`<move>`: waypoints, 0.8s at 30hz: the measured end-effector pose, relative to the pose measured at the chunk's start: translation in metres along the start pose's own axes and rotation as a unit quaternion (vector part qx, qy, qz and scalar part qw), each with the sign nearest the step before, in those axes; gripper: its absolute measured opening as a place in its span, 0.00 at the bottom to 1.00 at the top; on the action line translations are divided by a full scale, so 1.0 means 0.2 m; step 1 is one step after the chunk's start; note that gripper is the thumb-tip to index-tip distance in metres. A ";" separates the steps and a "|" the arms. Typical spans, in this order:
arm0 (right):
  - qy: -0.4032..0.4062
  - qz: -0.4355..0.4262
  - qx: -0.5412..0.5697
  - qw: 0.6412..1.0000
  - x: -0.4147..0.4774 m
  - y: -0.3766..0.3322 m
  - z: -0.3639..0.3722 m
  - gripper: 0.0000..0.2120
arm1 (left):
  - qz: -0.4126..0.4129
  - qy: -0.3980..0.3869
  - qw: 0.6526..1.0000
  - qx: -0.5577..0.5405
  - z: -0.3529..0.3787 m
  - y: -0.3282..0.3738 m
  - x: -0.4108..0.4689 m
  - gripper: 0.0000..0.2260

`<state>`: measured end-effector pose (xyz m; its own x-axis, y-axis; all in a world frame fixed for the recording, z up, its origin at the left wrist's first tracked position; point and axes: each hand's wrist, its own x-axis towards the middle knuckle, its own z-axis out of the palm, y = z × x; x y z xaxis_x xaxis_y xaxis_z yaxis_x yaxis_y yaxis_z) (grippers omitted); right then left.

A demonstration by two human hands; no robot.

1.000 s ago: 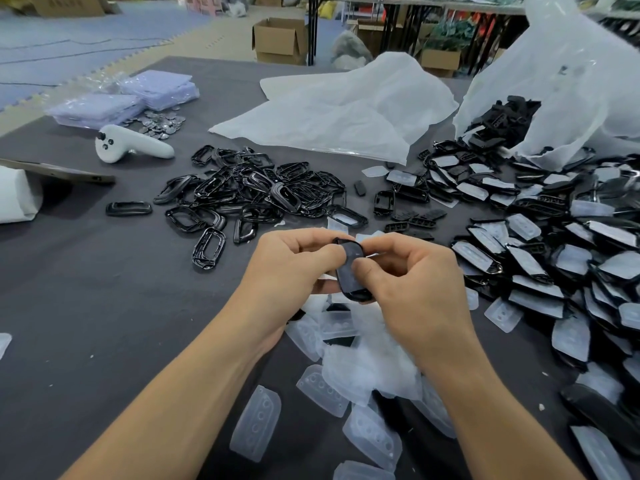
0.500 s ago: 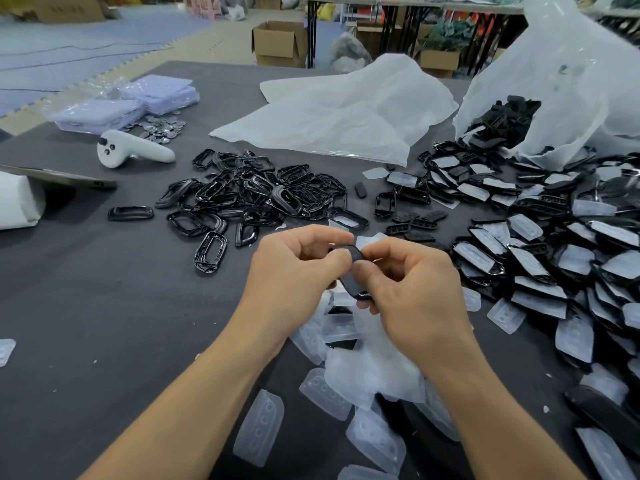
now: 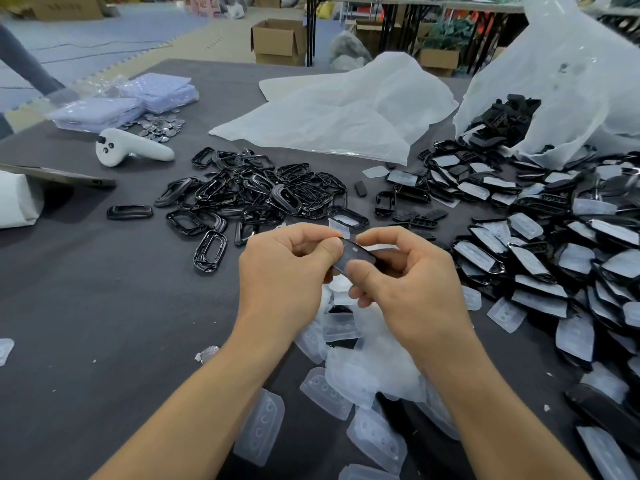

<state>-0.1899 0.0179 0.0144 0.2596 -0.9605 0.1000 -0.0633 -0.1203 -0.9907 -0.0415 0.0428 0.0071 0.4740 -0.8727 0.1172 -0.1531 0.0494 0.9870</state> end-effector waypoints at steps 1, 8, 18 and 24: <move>0.000 0.001 0.003 1.000 0.00 0.00 0.00 0.13 | -0.008 -0.008 1.000 -0.007 0.00 0.00 0.00 0.05; -0.017 0.012 0.025 0.999 0.01 -0.01 -0.04 0.15 | 0.016 -0.123 0.991 0.051 -0.06 0.04 0.03 0.09; -0.031 0.074 0.072 0.994 0.02 -0.02 -0.07 0.18 | -0.012 -0.104 0.992 0.066 -0.06 0.03 0.04 0.08; 0.022 -0.043 -0.209 0.977 -0.02 -0.02 -0.04 0.23 | -0.055 -0.077 0.994 0.050 -0.06 0.00 0.05 0.09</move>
<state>-0.1993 0.0195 0.0181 0.2407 -0.9508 0.1949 -0.4330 -0.2849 -0.8552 -0.0267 0.0388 0.0097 0.3555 -0.9345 -0.0177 -0.1966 -0.0933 0.9760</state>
